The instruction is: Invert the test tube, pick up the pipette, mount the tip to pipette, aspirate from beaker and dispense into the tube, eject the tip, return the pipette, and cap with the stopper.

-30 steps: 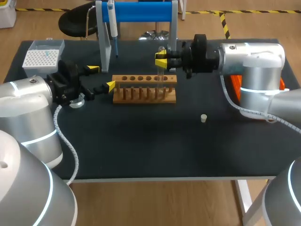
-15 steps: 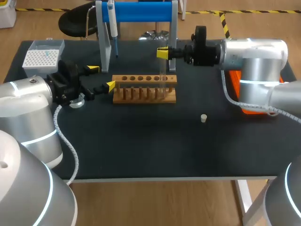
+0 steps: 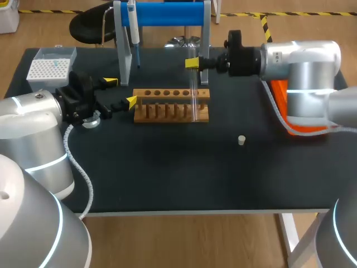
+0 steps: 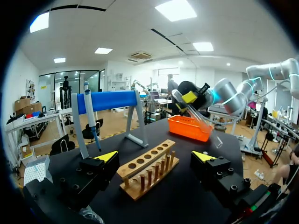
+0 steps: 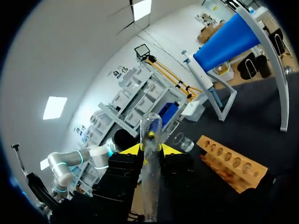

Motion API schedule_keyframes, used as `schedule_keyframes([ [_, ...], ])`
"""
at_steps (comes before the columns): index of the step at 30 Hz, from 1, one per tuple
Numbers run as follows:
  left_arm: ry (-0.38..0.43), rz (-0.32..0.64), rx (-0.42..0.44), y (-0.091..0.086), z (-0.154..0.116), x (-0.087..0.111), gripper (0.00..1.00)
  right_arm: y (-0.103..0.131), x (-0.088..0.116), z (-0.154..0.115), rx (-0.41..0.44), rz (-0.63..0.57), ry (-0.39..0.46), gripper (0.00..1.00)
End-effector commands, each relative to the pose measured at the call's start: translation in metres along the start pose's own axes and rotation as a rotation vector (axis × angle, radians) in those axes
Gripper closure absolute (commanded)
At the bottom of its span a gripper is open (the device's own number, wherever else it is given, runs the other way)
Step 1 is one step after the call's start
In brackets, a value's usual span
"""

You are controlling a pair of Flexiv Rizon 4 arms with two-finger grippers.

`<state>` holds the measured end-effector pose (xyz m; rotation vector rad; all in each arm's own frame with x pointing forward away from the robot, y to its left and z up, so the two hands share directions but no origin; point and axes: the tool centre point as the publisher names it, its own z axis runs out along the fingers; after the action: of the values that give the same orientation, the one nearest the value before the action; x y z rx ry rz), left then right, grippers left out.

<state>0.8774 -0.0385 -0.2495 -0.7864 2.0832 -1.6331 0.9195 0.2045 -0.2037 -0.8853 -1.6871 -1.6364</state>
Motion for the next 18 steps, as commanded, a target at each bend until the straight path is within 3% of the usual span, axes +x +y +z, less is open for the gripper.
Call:
schedule_keyframes([
  [1,-0.003,0.001,-0.001,0.0004,0.0006,0.0008,0.00,0.0003,-0.0014,-0.0026,0.123,0.792,0.074,1.00],
  [9,-0.003,0.001,-0.001,0.0004,0.0006,0.0008,0.00,-0.0051,-0.0047,-0.0020,0.115,0.863,0.053,1.00],
  [18,-0.003,0.001,-0.001,0.0004,0.0006,0.0008,0.00,-0.0069,-0.0070,-0.0048,0.075,0.866,0.070,1.00],
])
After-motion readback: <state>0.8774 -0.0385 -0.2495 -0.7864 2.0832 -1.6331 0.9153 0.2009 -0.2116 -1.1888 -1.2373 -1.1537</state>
